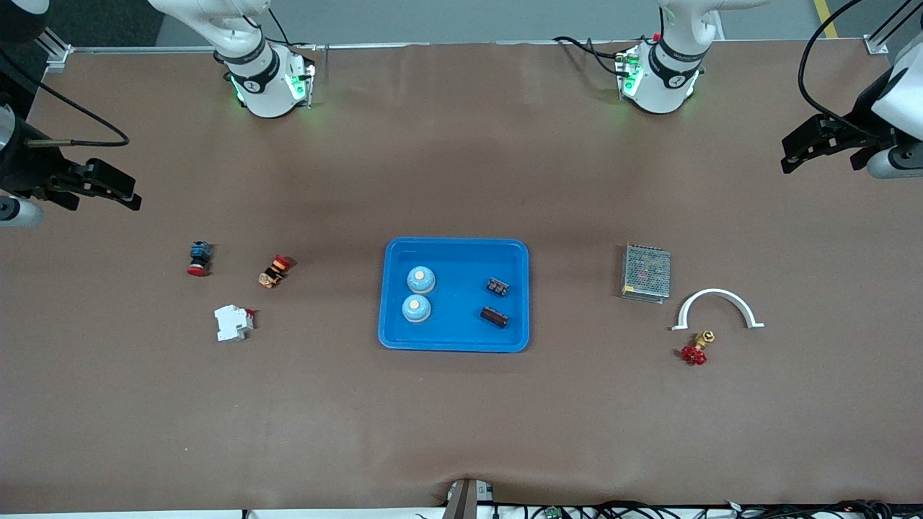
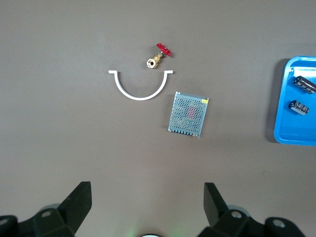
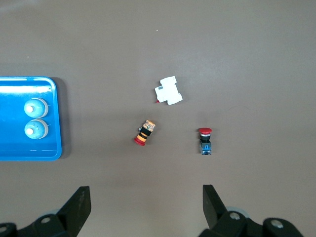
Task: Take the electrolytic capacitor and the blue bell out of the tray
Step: 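Reach the left gripper to a capacitor while the right gripper reaches a bell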
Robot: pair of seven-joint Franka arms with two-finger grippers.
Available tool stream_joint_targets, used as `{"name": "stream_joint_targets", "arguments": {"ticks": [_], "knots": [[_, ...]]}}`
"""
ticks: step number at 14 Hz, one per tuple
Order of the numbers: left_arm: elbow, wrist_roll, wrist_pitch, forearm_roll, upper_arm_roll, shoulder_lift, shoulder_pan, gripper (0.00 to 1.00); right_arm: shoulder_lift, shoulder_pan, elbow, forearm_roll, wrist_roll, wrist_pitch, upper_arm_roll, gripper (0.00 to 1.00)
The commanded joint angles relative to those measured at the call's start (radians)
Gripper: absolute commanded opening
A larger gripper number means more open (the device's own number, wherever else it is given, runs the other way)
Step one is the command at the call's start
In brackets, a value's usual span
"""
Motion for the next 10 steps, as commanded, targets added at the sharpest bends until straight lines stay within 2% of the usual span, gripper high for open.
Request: {"name": "stream_joint_targets", "arguments": {"ticks": [1,4,7,10], "knots": [[0.014,0.007,-0.002,-0.006,-0.004,0.004,0.002,1.0,-0.009,-0.004,-0.002,0.013,0.008,-0.001,0.006,1.0],[0.014,0.013,0.0,-0.008,-0.004,0.018,0.005,1.0,-0.007,-0.002,-0.002,0.013,0.01,-0.001,0.006,1.0],[0.014,0.001,0.021,-0.018,-0.014,0.091,-0.017,1.0,-0.007,0.016,0.0,0.018,0.054,0.0,0.007,1.0],[0.01,-0.028,0.105,-0.008,-0.042,0.176,-0.07,1.0,-0.009,0.085,0.003,0.018,0.175,-0.001,0.007,1.0]]}}
